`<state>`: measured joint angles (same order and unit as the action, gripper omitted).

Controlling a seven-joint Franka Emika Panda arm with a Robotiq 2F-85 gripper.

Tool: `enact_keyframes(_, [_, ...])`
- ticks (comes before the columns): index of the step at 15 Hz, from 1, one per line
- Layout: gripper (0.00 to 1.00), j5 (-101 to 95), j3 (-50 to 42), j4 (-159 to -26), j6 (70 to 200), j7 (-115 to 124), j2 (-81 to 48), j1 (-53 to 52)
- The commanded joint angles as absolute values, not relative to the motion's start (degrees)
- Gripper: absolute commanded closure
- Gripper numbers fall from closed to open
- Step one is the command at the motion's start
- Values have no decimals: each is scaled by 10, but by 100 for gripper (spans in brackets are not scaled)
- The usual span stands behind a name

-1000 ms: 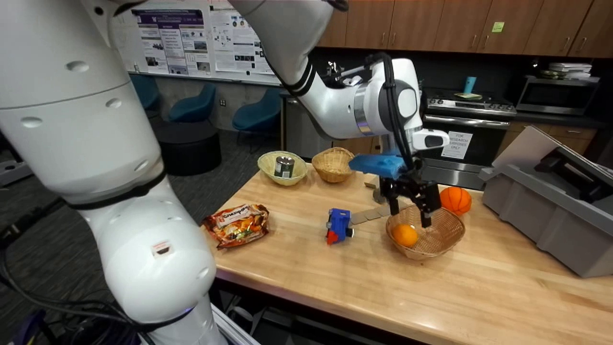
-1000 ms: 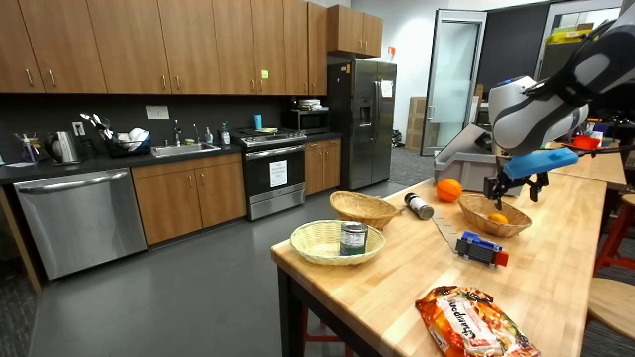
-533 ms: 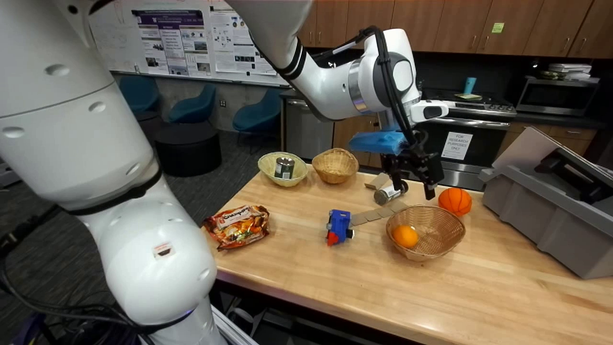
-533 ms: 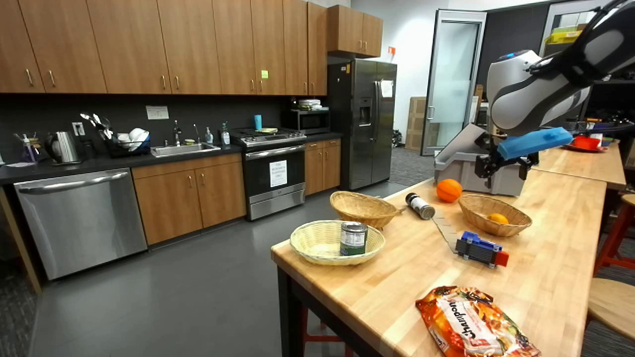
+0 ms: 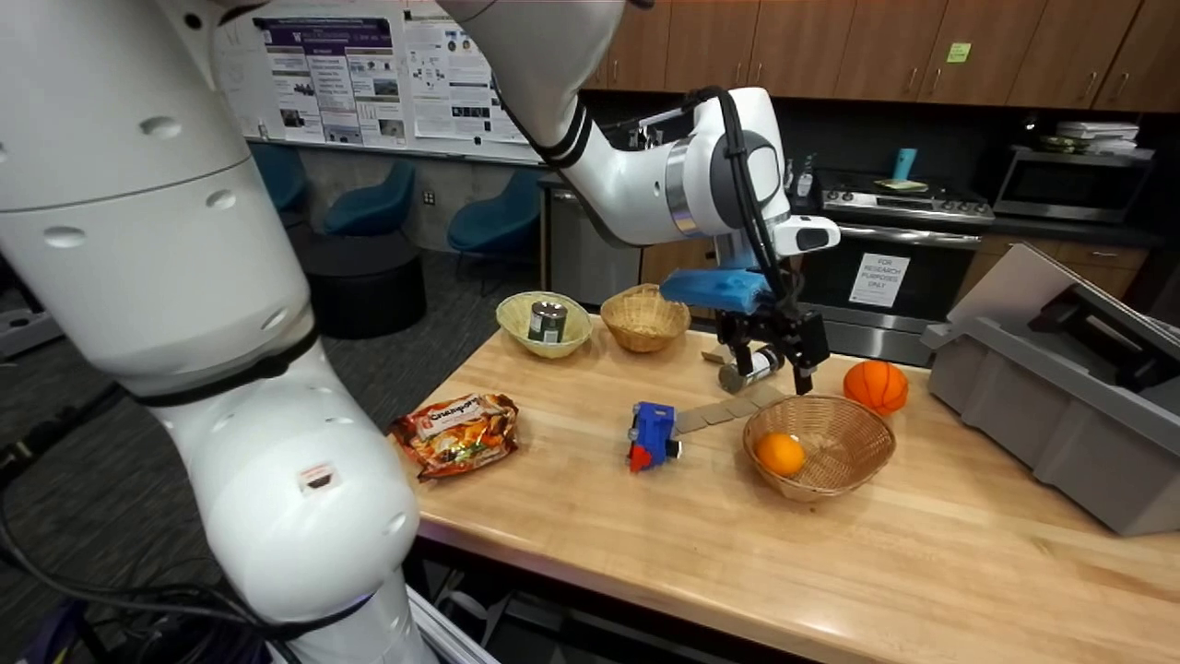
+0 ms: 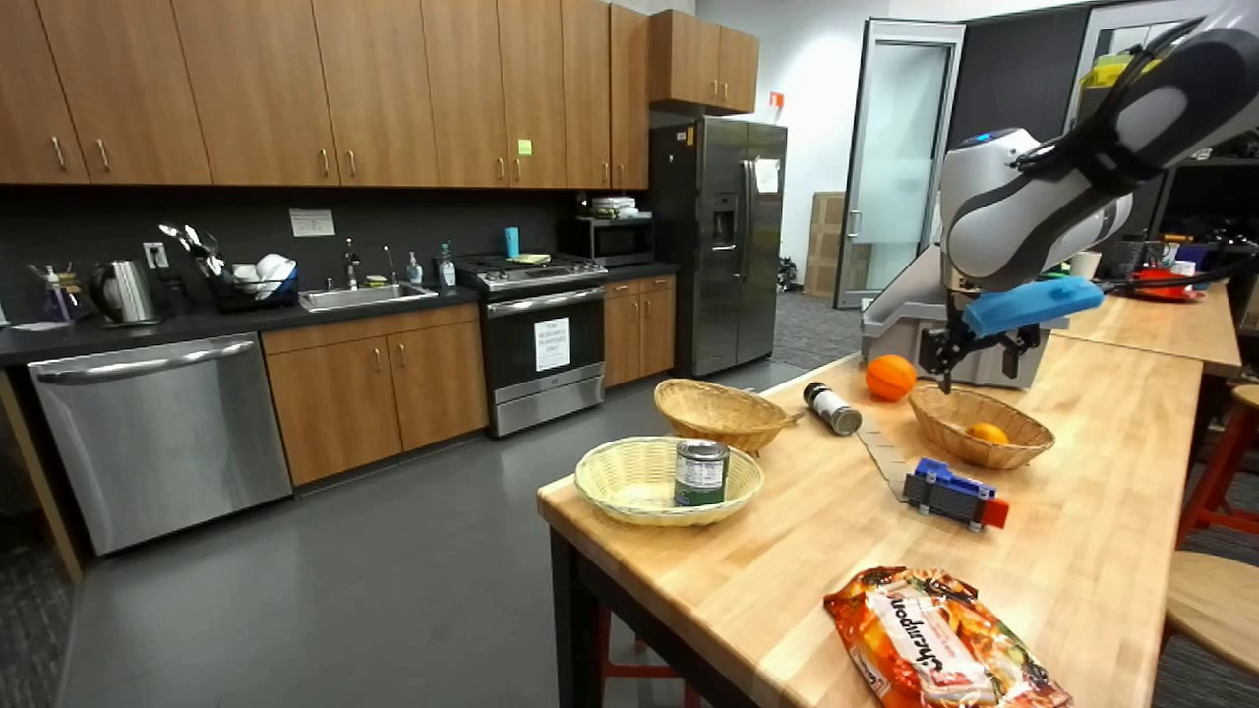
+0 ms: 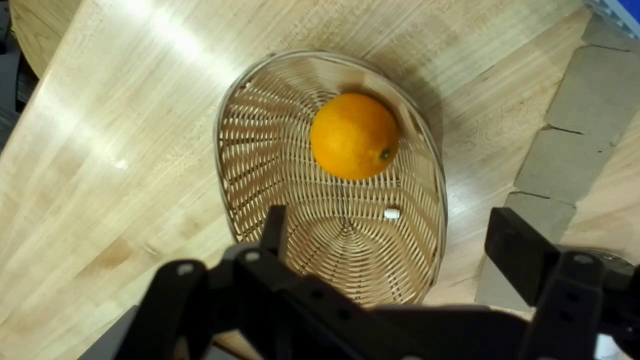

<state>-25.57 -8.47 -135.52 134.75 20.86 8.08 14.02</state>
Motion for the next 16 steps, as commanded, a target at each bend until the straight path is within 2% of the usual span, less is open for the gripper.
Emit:
enact_keyframes(1, [0,-272,-89,-1343,1351,209,55,144])
enact_keyframes(16, [0,-281,-115,-1341,1375,213,19,144])
